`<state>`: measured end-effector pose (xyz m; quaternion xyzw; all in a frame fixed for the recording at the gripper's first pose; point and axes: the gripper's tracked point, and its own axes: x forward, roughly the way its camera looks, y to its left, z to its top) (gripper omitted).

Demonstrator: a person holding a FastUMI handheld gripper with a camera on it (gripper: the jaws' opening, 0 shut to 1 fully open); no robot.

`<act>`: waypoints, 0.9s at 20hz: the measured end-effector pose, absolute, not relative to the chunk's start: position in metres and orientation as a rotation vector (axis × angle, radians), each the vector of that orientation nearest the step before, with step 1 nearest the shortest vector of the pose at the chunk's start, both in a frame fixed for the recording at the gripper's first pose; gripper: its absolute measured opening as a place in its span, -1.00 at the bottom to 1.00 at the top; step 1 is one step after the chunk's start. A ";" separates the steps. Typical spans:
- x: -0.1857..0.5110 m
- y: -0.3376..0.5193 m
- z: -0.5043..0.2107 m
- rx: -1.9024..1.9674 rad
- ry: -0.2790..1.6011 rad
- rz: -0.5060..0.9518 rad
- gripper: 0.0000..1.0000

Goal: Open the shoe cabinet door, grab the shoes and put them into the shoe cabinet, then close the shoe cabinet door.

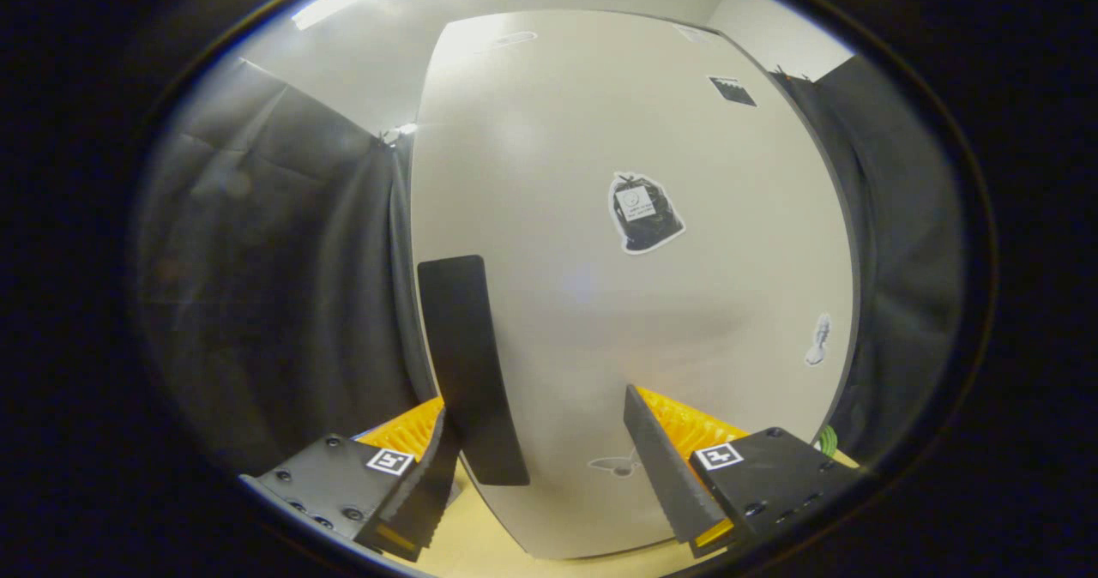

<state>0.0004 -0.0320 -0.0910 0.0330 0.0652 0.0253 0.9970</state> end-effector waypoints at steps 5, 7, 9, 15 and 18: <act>0.001 -0.031 -0.092 0.072 0.122 0.035 1.00; 0.000 -0.030 -0.092 0.076 0.123 0.030 1.00; -0.001 -0.029 -0.093 0.081 0.124 0.028 1.00; -0.010 -0.021 -0.082 0.090 0.091 0.052 1.00; -0.022 -0.015 -0.066 0.099 0.044 0.073 1.00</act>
